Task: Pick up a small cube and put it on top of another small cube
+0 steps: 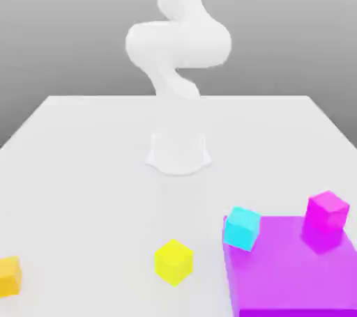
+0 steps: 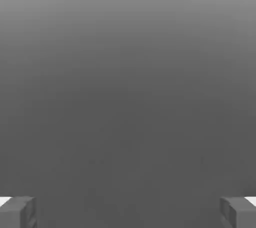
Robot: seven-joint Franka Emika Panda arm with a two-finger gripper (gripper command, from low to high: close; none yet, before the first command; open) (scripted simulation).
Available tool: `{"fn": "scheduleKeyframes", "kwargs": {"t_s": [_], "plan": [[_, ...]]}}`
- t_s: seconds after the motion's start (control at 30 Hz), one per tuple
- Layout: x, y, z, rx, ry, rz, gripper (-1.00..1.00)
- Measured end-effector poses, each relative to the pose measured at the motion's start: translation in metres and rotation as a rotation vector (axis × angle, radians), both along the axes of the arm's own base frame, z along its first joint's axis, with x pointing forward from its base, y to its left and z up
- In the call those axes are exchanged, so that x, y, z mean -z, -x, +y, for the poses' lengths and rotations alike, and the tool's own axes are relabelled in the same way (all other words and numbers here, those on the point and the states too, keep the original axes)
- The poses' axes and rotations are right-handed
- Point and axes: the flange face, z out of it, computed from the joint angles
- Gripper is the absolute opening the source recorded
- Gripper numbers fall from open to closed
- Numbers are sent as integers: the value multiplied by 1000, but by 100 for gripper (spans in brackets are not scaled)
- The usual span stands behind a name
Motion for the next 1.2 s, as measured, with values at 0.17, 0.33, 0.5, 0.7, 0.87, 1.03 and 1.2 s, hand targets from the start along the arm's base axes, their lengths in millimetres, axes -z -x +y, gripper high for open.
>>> {"fn": "scheduleKeyframes", "kwargs": {"t_s": [0.17, 0.33, 0.5, 0.7, 0.87, 1.03, 1.2], "plan": [[69, -56, -47, 172, -98, 123, 0], [145, -93, -99, 353, -187, 236, 0], [229, -111, -154, 543, -270, 344, 0], [335, -102, -225, 799, -362, 464, 0], [426, -80, -264, 991, -421, 565, 0], [510, -54, -290, 1130, -455, 629, 0], [549, -52, -291, 1137, -458, 632, -100]]}}
